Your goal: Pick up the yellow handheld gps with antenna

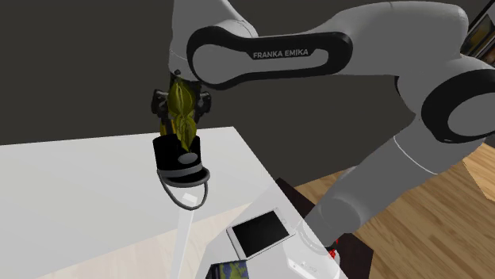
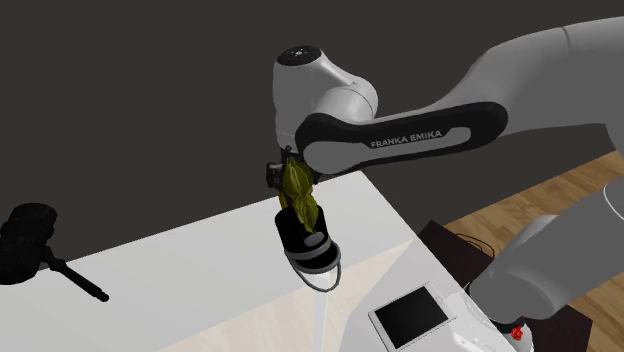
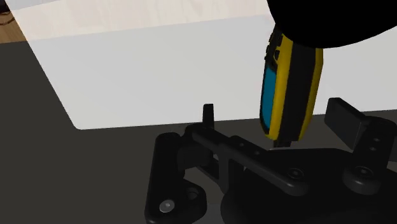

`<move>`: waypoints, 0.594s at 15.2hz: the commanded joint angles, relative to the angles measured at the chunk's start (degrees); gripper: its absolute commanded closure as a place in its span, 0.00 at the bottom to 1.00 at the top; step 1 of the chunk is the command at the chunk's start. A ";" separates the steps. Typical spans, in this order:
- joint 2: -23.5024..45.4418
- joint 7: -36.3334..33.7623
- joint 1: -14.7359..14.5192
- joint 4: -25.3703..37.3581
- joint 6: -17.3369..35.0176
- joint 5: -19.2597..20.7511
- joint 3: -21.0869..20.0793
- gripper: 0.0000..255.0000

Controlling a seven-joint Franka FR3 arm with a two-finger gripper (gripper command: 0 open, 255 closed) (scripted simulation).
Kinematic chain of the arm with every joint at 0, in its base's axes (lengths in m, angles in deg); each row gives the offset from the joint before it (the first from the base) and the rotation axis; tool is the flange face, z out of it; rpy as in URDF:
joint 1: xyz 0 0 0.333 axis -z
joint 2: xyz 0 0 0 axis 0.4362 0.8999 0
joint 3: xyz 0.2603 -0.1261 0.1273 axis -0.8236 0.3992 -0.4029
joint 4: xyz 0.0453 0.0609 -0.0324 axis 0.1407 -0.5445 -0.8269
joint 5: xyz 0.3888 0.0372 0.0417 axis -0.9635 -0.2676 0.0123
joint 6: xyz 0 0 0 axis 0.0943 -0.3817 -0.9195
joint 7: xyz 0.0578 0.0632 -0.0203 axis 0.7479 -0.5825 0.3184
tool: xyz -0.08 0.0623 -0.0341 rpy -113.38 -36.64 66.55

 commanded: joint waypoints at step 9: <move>8.49 -8.24 -0.04 1.52 5.34 6.58 -2.32 0.00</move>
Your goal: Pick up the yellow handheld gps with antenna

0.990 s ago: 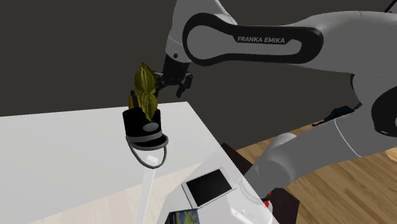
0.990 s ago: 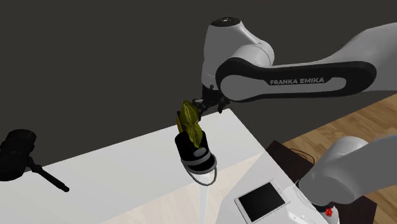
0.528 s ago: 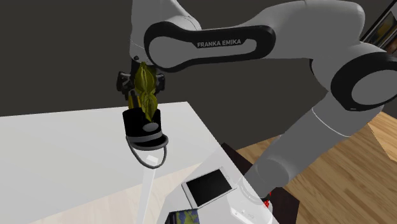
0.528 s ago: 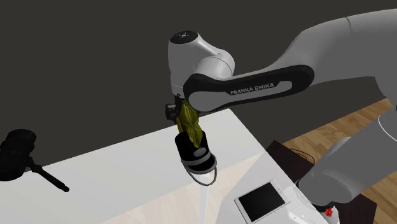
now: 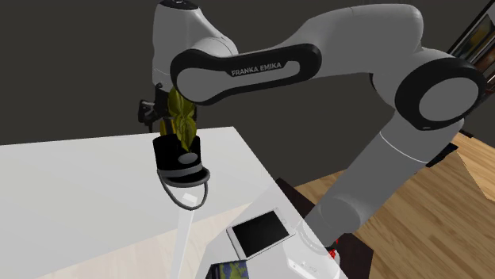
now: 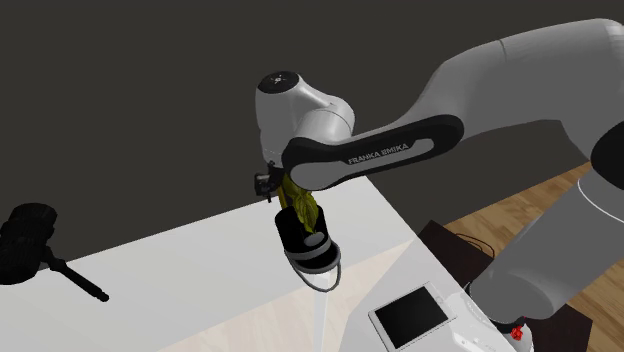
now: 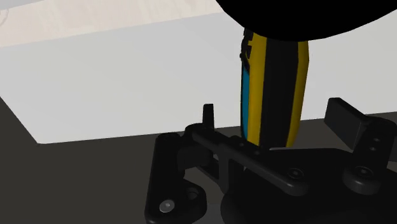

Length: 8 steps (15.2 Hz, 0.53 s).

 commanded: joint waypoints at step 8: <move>-0.33 0.30 0.08 -1.09 0.62 -0.19 0.12 1.00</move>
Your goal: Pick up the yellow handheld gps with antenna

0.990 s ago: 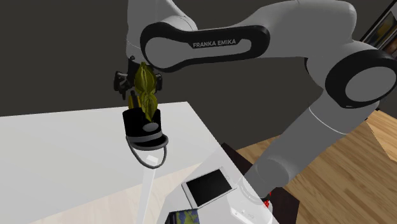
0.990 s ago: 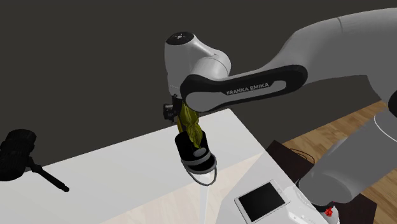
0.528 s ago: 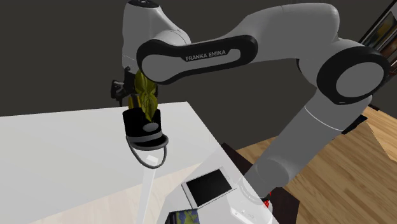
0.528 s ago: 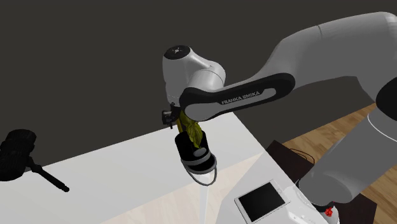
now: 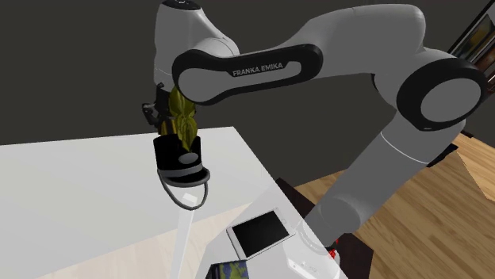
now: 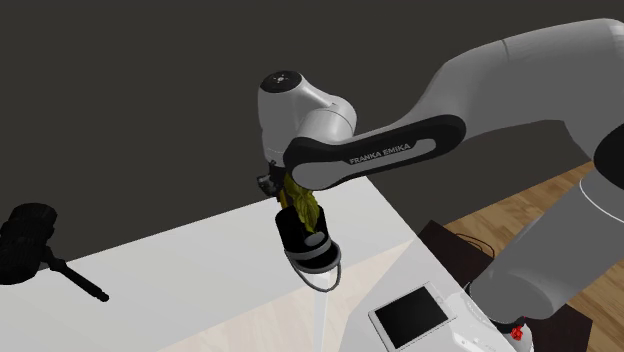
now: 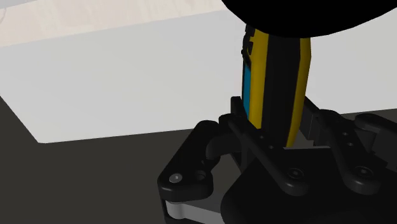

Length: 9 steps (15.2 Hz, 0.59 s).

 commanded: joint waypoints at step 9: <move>-0.30 0.58 -0.13 2.26 -3.22 -0.46 -0.11 1.00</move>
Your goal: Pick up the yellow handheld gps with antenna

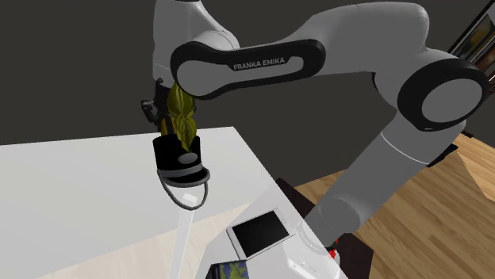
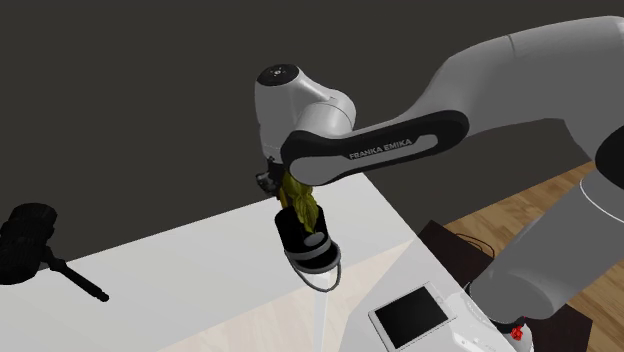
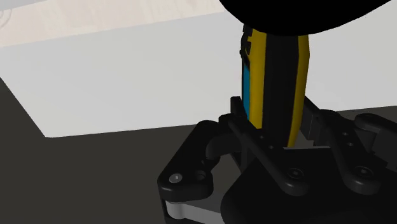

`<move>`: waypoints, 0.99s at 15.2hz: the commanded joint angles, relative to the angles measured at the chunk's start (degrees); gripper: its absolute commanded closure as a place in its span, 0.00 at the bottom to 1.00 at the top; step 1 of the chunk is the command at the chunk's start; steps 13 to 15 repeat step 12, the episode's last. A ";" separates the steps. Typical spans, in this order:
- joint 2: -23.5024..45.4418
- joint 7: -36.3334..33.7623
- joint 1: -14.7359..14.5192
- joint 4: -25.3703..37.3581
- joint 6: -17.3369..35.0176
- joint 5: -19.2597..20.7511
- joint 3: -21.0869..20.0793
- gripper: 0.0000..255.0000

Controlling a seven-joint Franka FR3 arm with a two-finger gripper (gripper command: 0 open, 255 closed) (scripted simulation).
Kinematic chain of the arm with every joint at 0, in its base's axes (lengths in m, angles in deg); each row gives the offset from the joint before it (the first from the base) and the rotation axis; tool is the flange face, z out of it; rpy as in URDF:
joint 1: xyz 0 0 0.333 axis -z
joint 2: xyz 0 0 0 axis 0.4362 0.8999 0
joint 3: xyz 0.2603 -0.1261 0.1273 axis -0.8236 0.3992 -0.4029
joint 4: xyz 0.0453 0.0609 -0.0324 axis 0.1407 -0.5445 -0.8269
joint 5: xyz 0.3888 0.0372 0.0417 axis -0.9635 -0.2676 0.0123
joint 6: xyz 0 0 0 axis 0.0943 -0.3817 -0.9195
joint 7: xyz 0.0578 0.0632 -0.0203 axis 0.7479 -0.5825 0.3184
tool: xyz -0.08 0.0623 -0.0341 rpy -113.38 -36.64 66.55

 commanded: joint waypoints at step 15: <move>-1.62 1.80 0.09 6.92 -8.21 -1.41 0.24 1.00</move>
